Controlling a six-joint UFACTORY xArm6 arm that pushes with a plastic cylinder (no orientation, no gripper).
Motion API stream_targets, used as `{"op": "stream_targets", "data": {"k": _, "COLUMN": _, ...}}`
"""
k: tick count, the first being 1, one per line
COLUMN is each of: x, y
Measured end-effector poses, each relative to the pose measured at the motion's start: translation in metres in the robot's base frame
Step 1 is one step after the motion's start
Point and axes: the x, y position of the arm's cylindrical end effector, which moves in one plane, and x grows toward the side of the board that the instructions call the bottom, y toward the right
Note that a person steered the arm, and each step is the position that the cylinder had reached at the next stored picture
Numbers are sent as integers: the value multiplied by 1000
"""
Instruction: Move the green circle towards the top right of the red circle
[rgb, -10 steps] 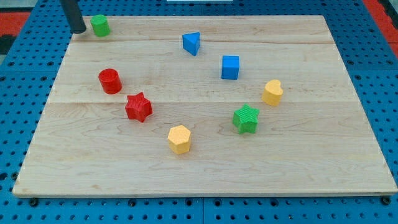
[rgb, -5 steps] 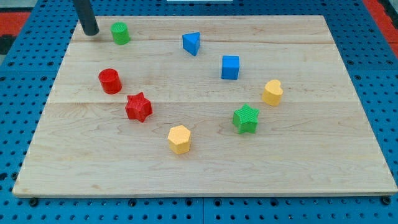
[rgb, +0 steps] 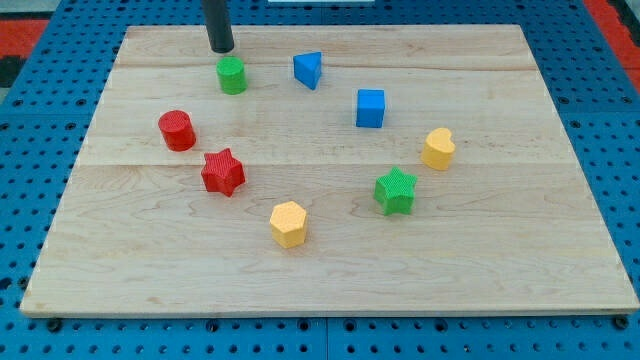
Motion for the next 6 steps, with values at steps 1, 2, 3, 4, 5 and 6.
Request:
{"op": "stream_targets", "data": {"k": 1, "x": 39, "y": 37}}
{"op": "stream_targets", "data": {"k": 2, "x": 40, "y": 33}}
{"op": "stream_targets", "data": {"k": 3, "x": 10, "y": 30}}
{"op": "stream_targets", "data": {"k": 4, "x": 33, "y": 35}}
{"op": "stream_targets", "data": {"k": 5, "x": 43, "y": 53}}
{"op": "stream_targets", "data": {"k": 6, "x": 47, "y": 59}}
